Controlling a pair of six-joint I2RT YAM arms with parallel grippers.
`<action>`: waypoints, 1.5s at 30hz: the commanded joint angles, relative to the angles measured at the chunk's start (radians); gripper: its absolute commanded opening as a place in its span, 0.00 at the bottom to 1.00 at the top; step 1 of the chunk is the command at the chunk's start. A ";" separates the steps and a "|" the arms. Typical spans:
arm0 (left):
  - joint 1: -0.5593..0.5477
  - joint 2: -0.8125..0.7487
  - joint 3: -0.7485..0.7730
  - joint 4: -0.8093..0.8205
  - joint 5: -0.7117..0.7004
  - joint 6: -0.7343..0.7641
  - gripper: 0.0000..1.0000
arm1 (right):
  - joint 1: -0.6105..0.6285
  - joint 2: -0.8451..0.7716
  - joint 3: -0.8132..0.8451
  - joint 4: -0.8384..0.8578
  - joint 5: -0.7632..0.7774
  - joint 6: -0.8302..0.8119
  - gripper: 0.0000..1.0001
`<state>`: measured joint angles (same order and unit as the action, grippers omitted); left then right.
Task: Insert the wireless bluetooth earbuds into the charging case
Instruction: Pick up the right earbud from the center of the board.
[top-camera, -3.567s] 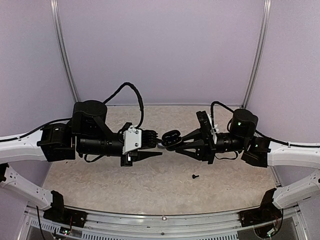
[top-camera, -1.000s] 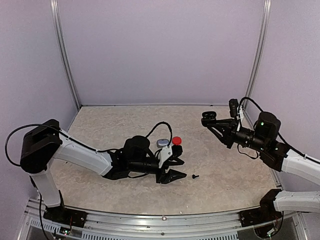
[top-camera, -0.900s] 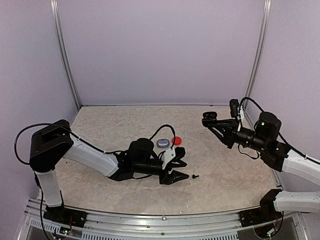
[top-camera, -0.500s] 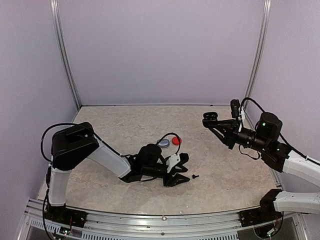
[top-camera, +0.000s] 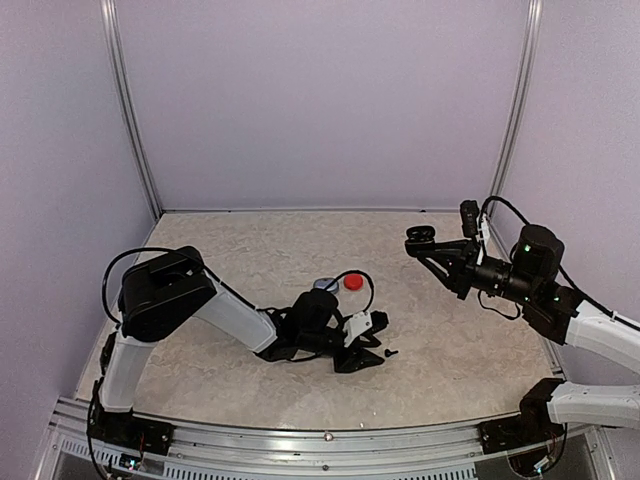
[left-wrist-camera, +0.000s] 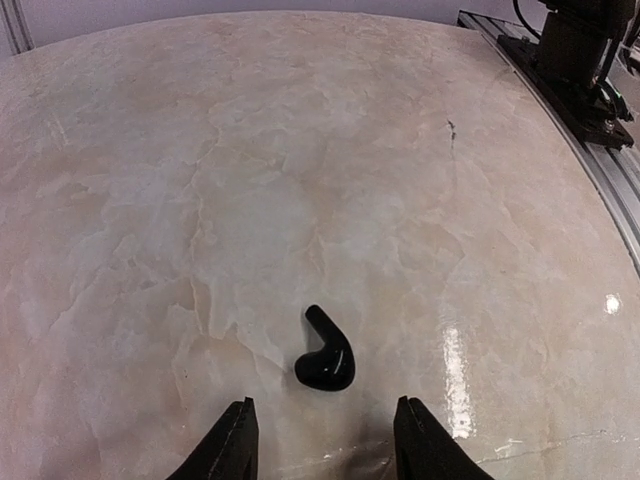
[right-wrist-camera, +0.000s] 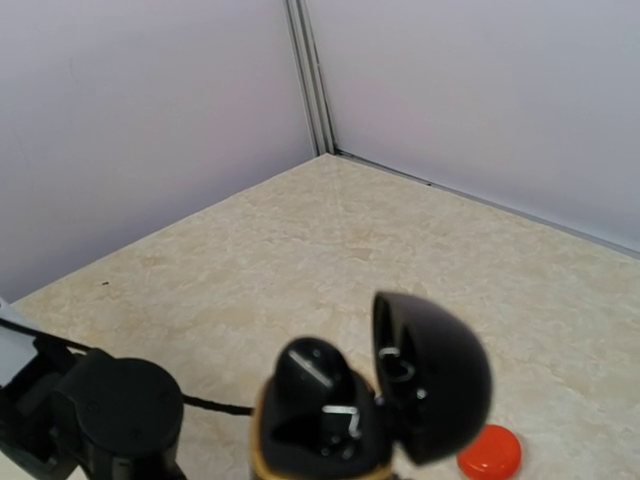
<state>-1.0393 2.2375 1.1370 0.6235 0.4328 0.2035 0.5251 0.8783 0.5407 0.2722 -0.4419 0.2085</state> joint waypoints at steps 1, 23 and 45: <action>0.003 0.037 0.042 -0.054 -0.005 0.037 0.47 | -0.015 -0.023 0.004 -0.011 -0.008 -0.013 0.00; -0.013 0.090 0.132 -0.183 -0.025 0.120 0.37 | -0.019 -0.041 -0.007 -0.019 -0.003 -0.029 0.00; -0.004 -0.026 0.037 -0.118 0.006 0.095 0.22 | -0.020 -0.036 -0.016 -0.013 -0.004 -0.038 0.00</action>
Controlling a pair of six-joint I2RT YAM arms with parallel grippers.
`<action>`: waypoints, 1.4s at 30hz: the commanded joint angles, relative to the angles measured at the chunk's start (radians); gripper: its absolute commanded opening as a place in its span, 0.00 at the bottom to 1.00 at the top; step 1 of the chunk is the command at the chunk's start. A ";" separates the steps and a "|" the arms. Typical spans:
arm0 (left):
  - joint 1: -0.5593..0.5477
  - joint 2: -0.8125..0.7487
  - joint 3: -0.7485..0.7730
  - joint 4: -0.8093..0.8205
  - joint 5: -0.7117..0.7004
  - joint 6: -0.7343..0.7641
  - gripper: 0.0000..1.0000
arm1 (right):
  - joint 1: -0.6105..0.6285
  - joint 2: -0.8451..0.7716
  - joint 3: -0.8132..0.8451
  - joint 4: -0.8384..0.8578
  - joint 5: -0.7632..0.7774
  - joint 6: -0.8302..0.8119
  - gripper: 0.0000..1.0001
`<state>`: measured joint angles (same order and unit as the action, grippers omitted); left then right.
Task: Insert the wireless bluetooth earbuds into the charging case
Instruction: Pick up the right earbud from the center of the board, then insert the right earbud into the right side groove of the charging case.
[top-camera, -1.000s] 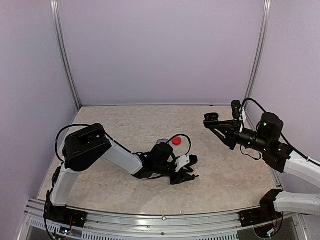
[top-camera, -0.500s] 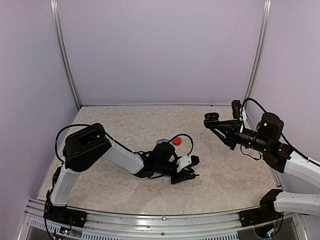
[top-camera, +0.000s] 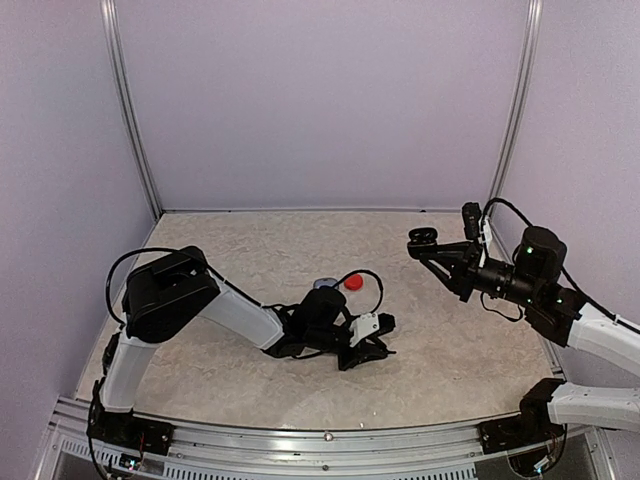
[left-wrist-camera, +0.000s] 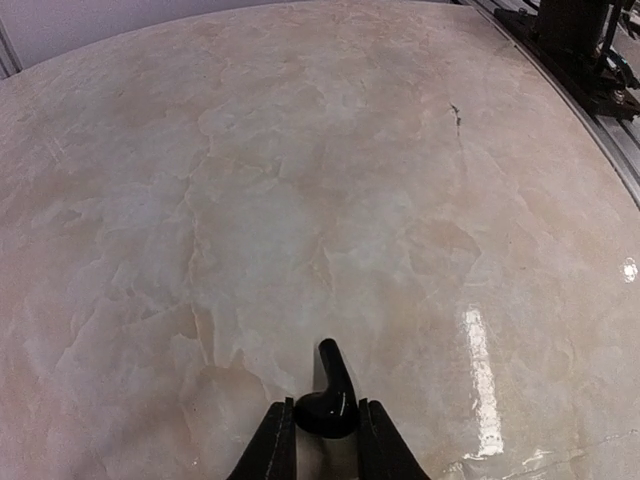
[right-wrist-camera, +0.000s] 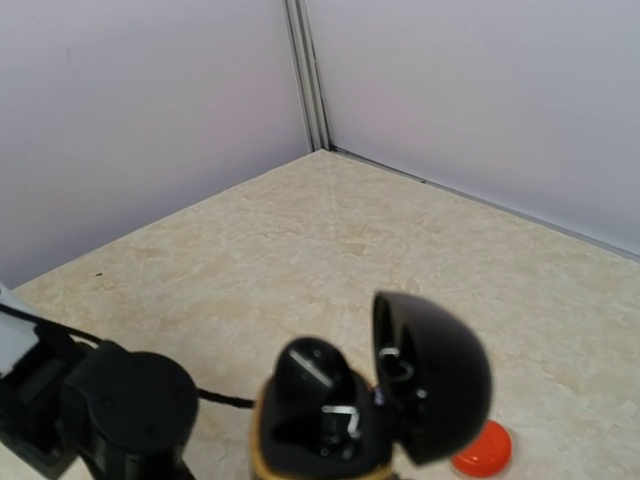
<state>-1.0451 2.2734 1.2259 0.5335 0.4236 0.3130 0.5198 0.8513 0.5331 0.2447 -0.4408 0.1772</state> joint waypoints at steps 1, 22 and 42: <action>0.002 -0.080 -0.067 -0.030 0.009 -0.014 0.22 | -0.014 -0.006 -0.010 0.016 -0.006 -0.008 0.00; 0.001 -0.833 -0.121 -0.812 -0.256 0.077 0.22 | 0.162 0.205 -0.020 0.107 -0.121 -0.165 0.00; -0.132 -0.848 0.023 -0.919 -0.403 0.074 0.22 | 0.460 0.261 0.037 0.094 0.212 -0.446 0.00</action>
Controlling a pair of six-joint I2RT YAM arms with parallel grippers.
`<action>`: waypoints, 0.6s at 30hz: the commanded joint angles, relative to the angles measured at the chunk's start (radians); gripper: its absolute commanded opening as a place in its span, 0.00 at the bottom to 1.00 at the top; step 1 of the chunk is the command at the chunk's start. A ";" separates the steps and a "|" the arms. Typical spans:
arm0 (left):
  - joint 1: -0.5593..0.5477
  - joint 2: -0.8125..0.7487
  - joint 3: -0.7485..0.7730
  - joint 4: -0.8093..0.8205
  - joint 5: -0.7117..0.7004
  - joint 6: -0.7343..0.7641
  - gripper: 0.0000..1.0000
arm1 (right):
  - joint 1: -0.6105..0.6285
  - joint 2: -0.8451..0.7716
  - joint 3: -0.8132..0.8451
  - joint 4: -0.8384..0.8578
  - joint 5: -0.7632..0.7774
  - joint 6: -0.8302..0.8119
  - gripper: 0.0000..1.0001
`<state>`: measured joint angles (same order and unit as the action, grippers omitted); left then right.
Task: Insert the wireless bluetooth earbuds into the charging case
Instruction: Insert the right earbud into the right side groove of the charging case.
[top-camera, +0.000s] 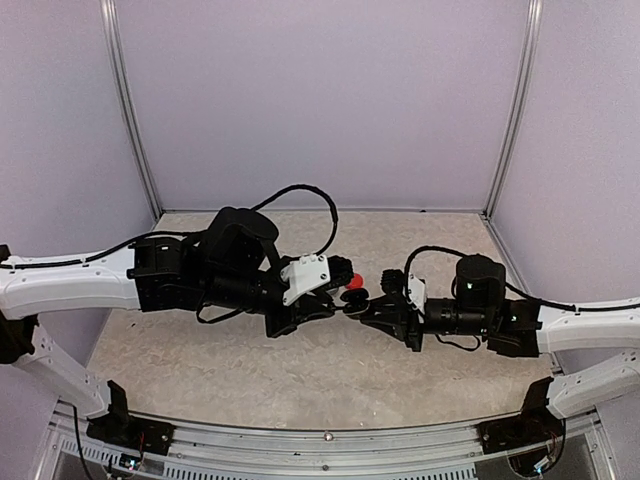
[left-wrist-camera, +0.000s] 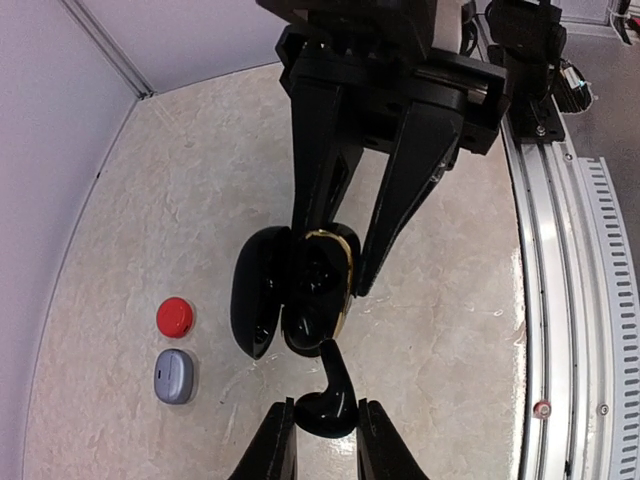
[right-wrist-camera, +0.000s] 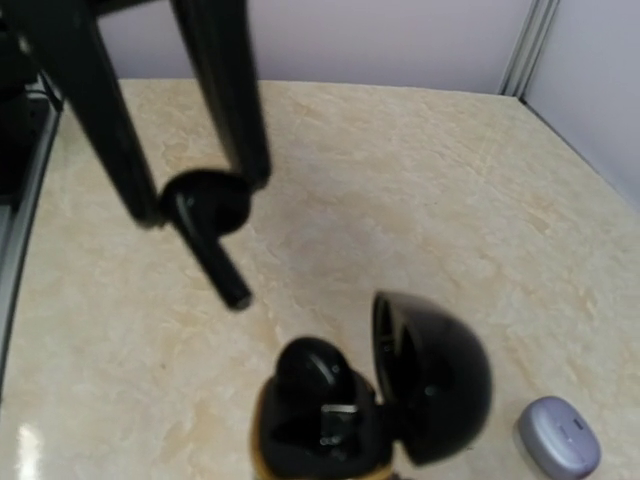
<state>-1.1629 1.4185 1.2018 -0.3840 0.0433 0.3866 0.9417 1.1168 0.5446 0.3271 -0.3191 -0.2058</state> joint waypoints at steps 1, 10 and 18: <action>-0.018 0.010 0.051 0.000 -0.024 -0.002 0.22 | 0.046 -0.006 0.027 0.011 0.103 -0.072 0.00; -0.032 0.031 0.079 0.009 -0.026 -0.009 0.21 | 0.077 -0.021 0.043 0.007 0.119 -0.096 0.00; -0.035 0.044 0.086 0.015 -0.032 -0.008 0.22 | 0.095 -0.006 0.057 -0.003 0.115 -0.103 0.00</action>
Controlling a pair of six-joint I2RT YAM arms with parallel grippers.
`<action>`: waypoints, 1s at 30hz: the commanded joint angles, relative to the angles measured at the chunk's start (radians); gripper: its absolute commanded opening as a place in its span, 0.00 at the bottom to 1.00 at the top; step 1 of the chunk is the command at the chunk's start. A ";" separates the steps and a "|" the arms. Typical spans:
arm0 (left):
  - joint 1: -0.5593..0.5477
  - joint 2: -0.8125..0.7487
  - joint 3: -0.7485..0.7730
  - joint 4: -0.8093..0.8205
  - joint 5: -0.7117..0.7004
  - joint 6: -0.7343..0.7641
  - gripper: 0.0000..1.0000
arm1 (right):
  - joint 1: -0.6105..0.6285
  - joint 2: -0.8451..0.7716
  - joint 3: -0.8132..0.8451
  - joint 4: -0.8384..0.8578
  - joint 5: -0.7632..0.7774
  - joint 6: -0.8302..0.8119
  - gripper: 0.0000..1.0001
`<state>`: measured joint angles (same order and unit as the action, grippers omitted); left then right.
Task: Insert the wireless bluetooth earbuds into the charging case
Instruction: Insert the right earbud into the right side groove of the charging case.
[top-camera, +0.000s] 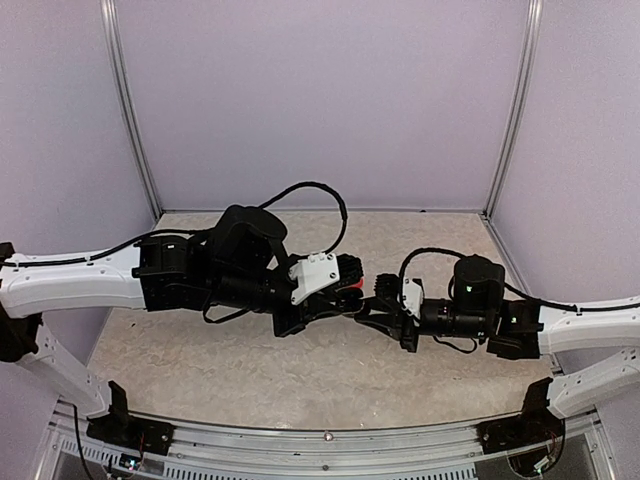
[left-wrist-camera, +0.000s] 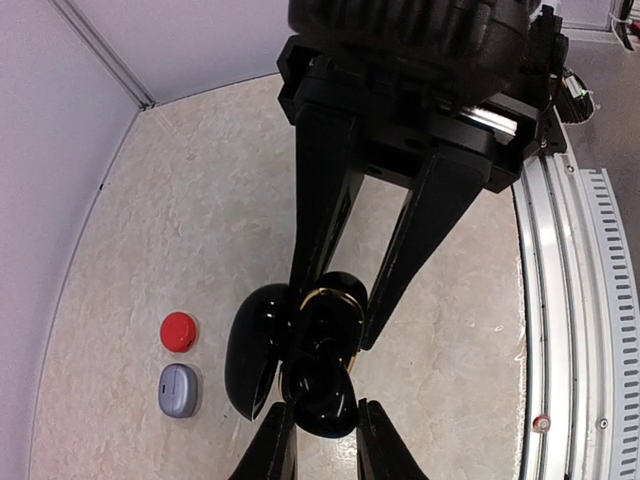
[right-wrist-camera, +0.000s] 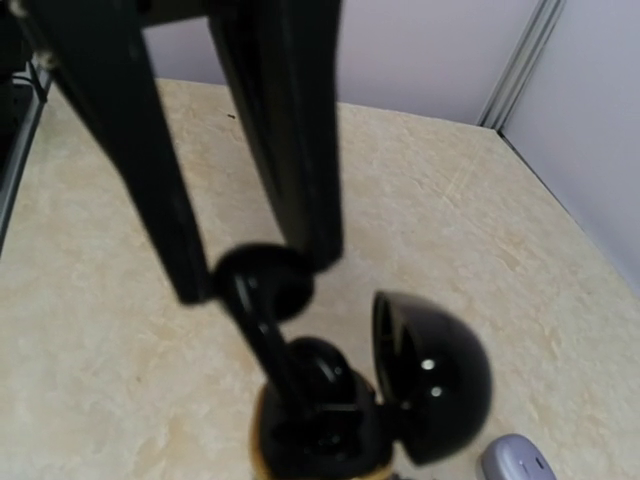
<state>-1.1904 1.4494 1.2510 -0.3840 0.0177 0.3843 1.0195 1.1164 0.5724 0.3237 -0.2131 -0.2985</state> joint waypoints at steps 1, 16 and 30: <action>-0.008 0.015 0.038 0.017 -0.006 -0.006 0.22 | 0.018 -0.004 0.029 0.000 0.008 -0.011 0.00; -0.010 0.034 0.063 0.017 -0.002 0.002 0.21 | 0.031 0.008 0.032 -0.002 0.002 -0.019 0.00; -0.017 0.065 0.086 -0.003 0.007 0.020 0.21 | 0.040 0.005 0.038 -0.011 0.010 -0.027 0.00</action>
<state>-1.1969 1.4960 1.3045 -0.3851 0.0181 0.3901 1.0435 1.1183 0.5762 0.2966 -0.2012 -0.3176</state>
